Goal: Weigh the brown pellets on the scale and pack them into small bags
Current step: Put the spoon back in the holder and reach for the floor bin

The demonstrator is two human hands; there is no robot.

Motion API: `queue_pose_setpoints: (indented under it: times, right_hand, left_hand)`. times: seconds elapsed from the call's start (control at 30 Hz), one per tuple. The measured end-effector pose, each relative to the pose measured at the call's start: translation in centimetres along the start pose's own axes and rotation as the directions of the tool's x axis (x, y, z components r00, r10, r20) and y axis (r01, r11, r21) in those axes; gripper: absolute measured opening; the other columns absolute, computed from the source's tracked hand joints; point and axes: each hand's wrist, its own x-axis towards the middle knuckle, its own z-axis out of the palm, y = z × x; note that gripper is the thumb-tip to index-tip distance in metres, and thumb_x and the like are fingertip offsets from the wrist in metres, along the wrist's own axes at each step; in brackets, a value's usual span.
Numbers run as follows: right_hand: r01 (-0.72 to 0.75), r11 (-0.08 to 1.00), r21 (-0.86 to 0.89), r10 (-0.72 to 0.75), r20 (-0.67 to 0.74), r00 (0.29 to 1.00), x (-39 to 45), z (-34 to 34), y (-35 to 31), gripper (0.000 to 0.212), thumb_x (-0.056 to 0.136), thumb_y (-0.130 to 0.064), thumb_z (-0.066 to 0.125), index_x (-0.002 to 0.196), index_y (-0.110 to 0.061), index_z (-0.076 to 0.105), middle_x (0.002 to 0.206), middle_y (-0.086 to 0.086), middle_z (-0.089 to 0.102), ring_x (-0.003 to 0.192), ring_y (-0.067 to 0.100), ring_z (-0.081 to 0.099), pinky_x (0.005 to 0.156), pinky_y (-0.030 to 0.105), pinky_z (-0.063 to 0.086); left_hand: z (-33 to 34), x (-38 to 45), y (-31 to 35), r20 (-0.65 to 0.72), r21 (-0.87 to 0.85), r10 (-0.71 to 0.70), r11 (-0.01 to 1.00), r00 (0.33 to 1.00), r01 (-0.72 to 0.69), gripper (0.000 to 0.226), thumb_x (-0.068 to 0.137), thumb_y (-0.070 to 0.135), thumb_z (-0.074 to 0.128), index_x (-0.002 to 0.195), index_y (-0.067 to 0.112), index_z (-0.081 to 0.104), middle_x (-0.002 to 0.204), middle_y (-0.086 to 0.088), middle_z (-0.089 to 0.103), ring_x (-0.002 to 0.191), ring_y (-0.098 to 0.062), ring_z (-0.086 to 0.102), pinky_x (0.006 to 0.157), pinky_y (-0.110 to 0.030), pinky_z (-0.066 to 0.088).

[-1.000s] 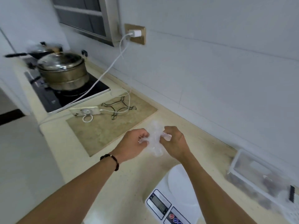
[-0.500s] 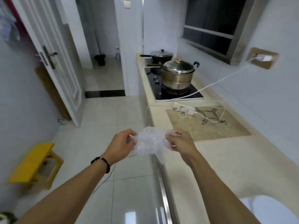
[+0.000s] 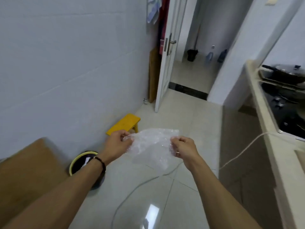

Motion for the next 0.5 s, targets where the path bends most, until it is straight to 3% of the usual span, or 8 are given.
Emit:
queue_pose_setpoints:
  times: [0.1, 0.17, 0.37, 0.43, 0.5]
  right_hand:
    - [0.0, 0.995, -0.1, 0.008, 0.076, 0.997, 2.8, 7.8, 0.7, 0.02, 0.089, -0.012, 0.062, 0.069, -0.01, 0.061, 0.064, 0.006, 0.059, 0.062, 0.021, 0.054, 0.059, 0.031, 0.05]
    - [-0.007, 0.987, -0.16, 0.027, 0.123, 0.992, 4.7, 12.3, 1.5, 0.017, 0.088, -0.013, 0.062, 0.071, -0.008, 0.063, 0.068, 0.008, 0.061, 0.064, 0.02, 0.055, 0.06, 0.031, 0.051]
    - [-0.016, 0.951, -0.31, 0.098, 0.251, 0.963, 13.1, 25.3, 7.1, 0.021, 0.085, -0.011, 0.061, 0.065, -0.012, 0.057, 0.063, 0.005, 0.057, 0.059, 0.016, 0.051, 0.057, 0.03, 0.046]
    - [-0.032, 0.937, -0.349, 0.143, 0.298, 0.944, 17.0, 29.8, 10.4, 0.02, 0.083, -0.011, 0.061, 0.065, -0.014, 0.054, 0.062, 0.005, 0.054, 0.058, 0.016, 0.048, 0.057, 0.029, 0.043]
    - [-0.056, 0.924, -0.379, 0.194, 0.336, 0.922, 21.0, 34.3, 14.3, 0.015, 0.082, -0.014, 0.061, 0.068, -0.016, 0.055, 0.067, 0.007, 0.055, 0.063, 0.017, 0.049, 0.059, 0.031, 0.041]
  left_hand:
    - [-5.4, 0.9, -4.4, -0.084, 0.016, -0.095, 0.995, 0.992, 0.097, 0.012, 0.081, 0.024, 0.067, 0.079, 0.013, 0.065, 0.057, 0.003, 0.061, 0.053, -0.014, 0.057, 0.058, -0.033, 0.052]
    - [-8.2, 1.6, -7.9, -0.147, 0.037, -0.155, 0.986, 0.977, 0.162, 0.009, 0.086, 0.017, 0.067, 0.078, 0.014, 0.066, 0.058, 0.001, 0.064, 0.056, -0.016, 0.061, 0.063, -0.037, 0.055]
    - [-12.1, 4.8, -18.9, -0.304, -0.014, -0.358, 0.928, 0.883, 0.371, 0.02, 0.087, 0.008, 0.062, 0.07, 0.018, 0.061, 0.059, 0.004, 0.06, 0.053, -0.006, 0.056, 0.054, -0.023, 0.043]
    - [-12.2, 6.5, -23.7, -0.353, -0.062, -0.421, 0.901, 0.836, 0.428, 0.014, 0.084, 0.01, 0.062, 0.071, 0.015, 0.062, 0.061, 0.008, 0.058, 0.063, -0.015, 0.055, 0.058, -0.026, 0.041]
    - [-12.1, 8.5, -28.7, -0.39, -0.046, -0.467, 0.871, 0.794, 0.49, 0.003, 0.087, 0.015, 0.062, 0.087, 0.013, 0.063, 0.077, 0.006, 0.059, 0.076, -0.017, 0.053, 0.067, -0.026, 0.039]
